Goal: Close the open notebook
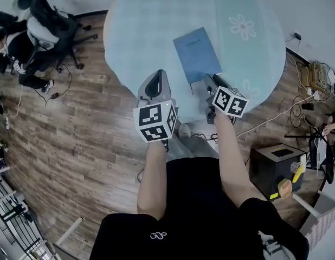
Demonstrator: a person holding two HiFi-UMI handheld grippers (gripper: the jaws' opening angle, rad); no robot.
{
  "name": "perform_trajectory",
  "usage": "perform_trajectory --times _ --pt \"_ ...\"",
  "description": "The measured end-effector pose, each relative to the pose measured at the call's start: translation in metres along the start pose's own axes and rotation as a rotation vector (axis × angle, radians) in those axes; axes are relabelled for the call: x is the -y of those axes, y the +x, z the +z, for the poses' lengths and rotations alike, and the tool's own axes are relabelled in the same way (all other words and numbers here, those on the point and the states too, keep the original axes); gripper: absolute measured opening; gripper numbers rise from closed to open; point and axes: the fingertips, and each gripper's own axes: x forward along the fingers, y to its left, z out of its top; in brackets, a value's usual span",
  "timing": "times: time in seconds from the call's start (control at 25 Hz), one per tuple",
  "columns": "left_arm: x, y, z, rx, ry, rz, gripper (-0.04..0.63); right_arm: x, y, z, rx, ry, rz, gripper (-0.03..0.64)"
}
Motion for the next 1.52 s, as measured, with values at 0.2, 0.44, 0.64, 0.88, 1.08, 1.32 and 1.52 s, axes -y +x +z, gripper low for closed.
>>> perform_trajectory --times 0.2,0.44,0.64,0.88,1.08,1.32,1.52 --pt "0.033 0.011 0.029 0.051 0.033 -0.059 0.003 -0.005 -0.039 0.078 0.187 -0.077 0.034 0.154" --pt "0.060 0.017 0.067 0.125 0.073 -0.104 0.003 -0.040 -0.080 0.153 0.383 -0.186 0.126 0.087" --pt "0.077 0.013 0.100 0.193 0.121 -0.117 0.003 -0.062 -0.107 0.196 0.500 -0.205 0.203 0.019" --pt "0.088 -0.001 0.146 0.287 0.186 -0.116 0.003 -0.113 -0.140 0.235 0.634 -0.271 0.376 0.009" --pt "0.092 -0.017 0.174 0.367 0.219 -0.080 0.003 -0.151 -0.155 0.251 0.666 -0.374 0.462 0.009" --pt "0.094 -0.026 0.186 0.405 0.287 -0.043 0.003 -0.172 -0.154 0.257 0.656 -0.436 0.486 0.009" --pt "0.089 -0.031 0.187 0.406 0.282 -0.029 0.003 -0.183 -0.148 0.252 0.618 -0.525 0.460 0.009"
